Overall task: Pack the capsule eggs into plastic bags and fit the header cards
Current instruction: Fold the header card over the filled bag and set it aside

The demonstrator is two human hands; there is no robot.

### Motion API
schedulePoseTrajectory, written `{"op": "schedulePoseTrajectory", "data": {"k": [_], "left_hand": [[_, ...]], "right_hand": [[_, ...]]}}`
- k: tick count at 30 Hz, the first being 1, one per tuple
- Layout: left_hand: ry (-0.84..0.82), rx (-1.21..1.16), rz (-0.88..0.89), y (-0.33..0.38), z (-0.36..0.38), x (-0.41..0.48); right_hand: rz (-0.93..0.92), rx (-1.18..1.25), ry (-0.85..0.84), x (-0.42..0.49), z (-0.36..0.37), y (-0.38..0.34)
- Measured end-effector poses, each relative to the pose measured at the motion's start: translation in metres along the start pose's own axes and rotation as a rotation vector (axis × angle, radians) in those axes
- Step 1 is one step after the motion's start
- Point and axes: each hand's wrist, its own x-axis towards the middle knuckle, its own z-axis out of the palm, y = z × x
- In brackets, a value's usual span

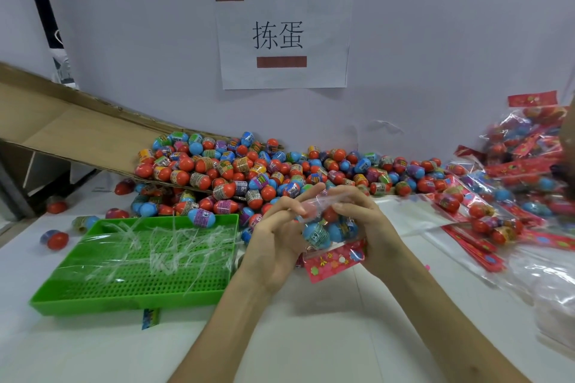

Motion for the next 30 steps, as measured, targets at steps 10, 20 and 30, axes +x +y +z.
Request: {"op": "schedulePoseTrajectory", "data": {"k": [10, 20, 30], "left_hand": [[-0.016, 0.028, -0.002, -0.003, 0.002, -0.002], [-0.029, 0.008, -0.024, -0.003, 0.002, -0.003], [-0.041, 0.074, -0.048, -0.01, 0.003, 0.0]], "right_hand": [[0.056, 0.293, -0.107, 0.0, -0.001, 0.007], [0.062, 0.371, -0.15, 0.001, -0.003, 0.01], [0.057, 0.44, -0.105, 0.002, -0.004, 0.011]]}}
